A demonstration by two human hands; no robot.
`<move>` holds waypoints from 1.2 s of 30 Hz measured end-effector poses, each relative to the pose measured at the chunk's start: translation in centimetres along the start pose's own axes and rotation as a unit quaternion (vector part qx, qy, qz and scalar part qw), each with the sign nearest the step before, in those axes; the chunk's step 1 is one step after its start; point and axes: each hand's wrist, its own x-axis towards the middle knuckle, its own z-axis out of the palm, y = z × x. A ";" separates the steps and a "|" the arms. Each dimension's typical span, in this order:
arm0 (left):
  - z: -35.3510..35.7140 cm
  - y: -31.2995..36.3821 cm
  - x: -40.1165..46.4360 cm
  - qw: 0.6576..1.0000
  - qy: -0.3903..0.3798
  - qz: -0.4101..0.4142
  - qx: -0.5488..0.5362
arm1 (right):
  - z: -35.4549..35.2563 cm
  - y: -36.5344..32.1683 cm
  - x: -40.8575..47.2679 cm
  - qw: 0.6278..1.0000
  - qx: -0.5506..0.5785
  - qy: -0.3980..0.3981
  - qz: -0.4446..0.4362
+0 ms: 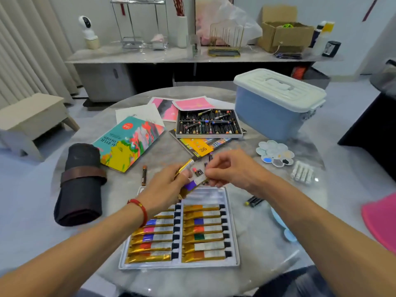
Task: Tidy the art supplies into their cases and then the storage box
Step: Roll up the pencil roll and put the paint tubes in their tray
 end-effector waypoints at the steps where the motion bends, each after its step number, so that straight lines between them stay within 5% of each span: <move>1: 0.2 -0.4 -1.0 1.000 -0.006 0.004 0.021 | 0.1 1.1 -1.3 1.000 0.011 0.011 0.012; 8: 1.5 -1.8 -1.9 0.974 -0.042 0.110 0.193 | 0.9 6.6 -3.8 0.989 0.057 0.101 0.091; 13: 3.3 -2.7 -1.2 0.953 -0.053 0.114 0.274 | 1.9 6.6 -3.1 0.972 -0.187 0.140 0.017; 20: 3.3 -3.1 -0.6 0.962 -0.045 0.092 0.252 | 2.0 6.3 -2.3 0.940 -0.300 0.162 -0.016; 25: 2.8 -3.3 -0.4 0.978 -0.028 0.066 0.195 | 0.9 6.5 -1.9 0.946 -0.290 0.143 0.025; 36: 2.5 -2.6 0.5 0.964 -0.053 0.064 0.254 | 1.1 5.7 -1.1 0.950 -0.258 0.112 0.132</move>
